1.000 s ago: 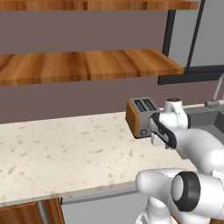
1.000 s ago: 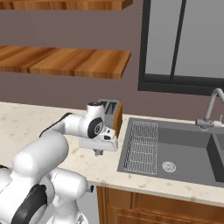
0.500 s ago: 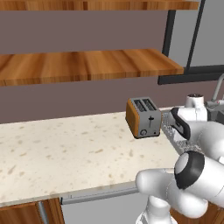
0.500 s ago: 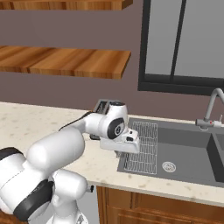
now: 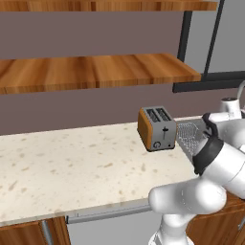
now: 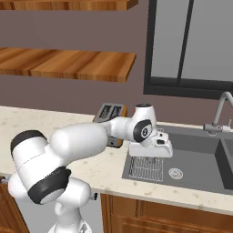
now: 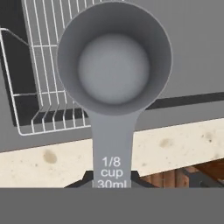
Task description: Move any existing items from the left basin to the right basin for drying. Then move the measuring cup from the counter to the left basin of the sink for washing.
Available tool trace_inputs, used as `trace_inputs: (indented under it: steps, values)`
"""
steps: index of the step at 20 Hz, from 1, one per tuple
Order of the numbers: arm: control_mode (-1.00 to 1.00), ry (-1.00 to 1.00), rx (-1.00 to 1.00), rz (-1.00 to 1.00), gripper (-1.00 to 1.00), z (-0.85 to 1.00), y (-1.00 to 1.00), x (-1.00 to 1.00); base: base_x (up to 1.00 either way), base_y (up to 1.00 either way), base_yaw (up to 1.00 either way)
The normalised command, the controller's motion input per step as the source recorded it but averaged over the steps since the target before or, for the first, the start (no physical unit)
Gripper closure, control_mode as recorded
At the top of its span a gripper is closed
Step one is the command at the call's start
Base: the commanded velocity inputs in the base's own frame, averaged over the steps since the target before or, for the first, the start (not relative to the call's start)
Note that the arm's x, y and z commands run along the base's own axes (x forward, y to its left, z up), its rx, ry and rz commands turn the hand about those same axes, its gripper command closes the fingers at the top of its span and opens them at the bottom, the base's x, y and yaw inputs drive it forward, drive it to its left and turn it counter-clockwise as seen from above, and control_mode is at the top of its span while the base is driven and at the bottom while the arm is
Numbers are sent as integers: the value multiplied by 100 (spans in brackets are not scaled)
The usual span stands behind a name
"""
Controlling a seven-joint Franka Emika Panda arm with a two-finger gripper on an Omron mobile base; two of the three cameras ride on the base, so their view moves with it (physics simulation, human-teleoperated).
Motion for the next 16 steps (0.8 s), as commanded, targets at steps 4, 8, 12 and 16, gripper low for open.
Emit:
trace_inputs:
  steps: [4, 8, 12, 16]
  values:
    - [-100, 0, 0, 15, 100, 0, -57, 7, 0, 0, 0]
    - [-100, 0, 0, 24, 100, 0, -60, 0, 0, 0, 0]
    - [-100, 0, 0, 21, 100, 0, -55, 11, 0, 0, 0]
    - [-100, 0, 1, 17, 100, 0, -40, 23, 0, 0, 0]
